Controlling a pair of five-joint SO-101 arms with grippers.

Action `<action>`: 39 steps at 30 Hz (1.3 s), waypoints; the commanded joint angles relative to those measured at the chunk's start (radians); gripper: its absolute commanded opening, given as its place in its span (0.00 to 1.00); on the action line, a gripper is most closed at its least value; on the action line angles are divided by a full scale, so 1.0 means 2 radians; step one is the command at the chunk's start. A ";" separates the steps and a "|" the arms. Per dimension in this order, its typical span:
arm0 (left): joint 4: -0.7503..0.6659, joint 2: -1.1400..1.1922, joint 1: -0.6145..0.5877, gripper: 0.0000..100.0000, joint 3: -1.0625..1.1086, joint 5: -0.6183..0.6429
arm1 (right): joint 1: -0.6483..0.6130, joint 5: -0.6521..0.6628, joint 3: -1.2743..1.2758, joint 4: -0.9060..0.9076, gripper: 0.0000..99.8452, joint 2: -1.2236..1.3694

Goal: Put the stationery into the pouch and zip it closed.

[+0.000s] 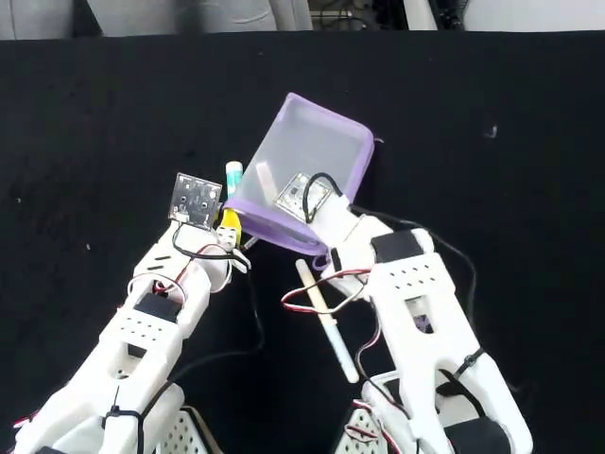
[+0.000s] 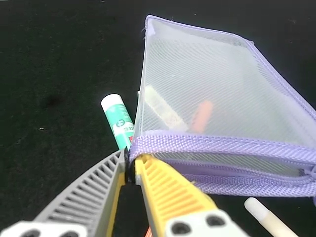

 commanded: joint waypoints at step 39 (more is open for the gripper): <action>-0.005 0.002 0.030 0.03 -0.025 0.000 | 0.005 0.024 -0.057 0.211 0.01 -0.126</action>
